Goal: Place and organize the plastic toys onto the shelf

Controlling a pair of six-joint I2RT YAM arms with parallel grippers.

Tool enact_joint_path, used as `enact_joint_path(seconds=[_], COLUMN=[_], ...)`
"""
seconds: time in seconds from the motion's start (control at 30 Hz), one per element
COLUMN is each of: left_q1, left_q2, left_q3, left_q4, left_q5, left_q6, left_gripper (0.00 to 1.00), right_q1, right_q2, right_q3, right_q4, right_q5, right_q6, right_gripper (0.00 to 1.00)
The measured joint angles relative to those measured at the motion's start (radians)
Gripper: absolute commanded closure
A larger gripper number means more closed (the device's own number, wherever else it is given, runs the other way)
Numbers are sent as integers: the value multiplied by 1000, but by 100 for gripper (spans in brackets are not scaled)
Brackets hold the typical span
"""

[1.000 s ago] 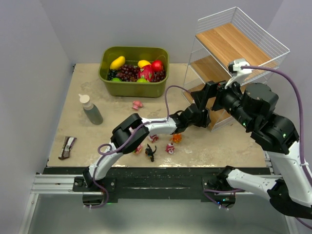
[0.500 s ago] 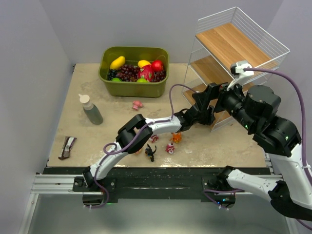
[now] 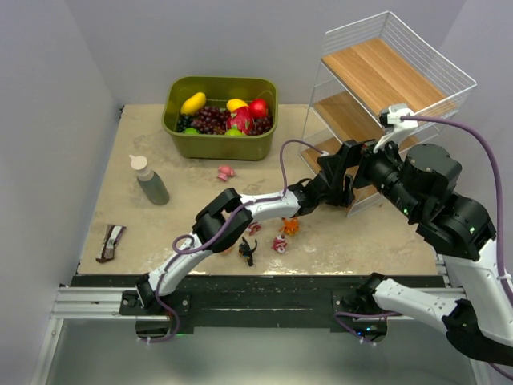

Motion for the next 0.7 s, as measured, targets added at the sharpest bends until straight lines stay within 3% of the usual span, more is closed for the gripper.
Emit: enact_joint_path(seconds=[0.1, 0.2, 0.5, 0.7], left_q1=[-2, 0, -1, -12], left_q2=[0, 0, -1, -68], left_q3=[0, 2, 2, -91], left_q4=[-14, -9, -6, 1], left_q5=[0, -16, -49, -74], left_q6=[0, 2, 2, 8], left_gripper=[16, 12, 9, 2], right_q1=[0, 0, 0, 0], right_q2=[0, 0, 0, 0], right_q3=[-2, -2, -2, -2], right_q4=[-2, -2, -3, -7], right_q5=[0, 0, -1, 0], right_q6=[0, 0, 0, 1], right_gripper=[2, 2, 2, 2])
